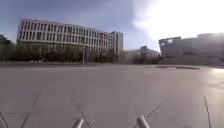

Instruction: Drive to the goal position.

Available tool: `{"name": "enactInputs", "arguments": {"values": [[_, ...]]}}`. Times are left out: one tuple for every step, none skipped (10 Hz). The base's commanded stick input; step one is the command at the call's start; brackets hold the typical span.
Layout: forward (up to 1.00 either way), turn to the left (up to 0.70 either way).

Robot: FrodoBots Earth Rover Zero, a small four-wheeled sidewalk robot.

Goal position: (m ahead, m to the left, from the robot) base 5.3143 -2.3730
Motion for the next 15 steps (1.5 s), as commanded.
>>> {"name": "enactInputs", "arguments": {"values": [[1.00, 0.00], [1.00, 0.00], [1.00, 0.00], [1.00, 0.00], [1.00, 0.00], [1.00, 0.00], [1.00, 0.00], [1.00, 0.00], [1.00, 0.00], [1.00, 0.00], [1.00, 0.00], [1.00, 0.00], [1.00, 0.00], [1.00, 0.00], [1.00, 0.00]]}}
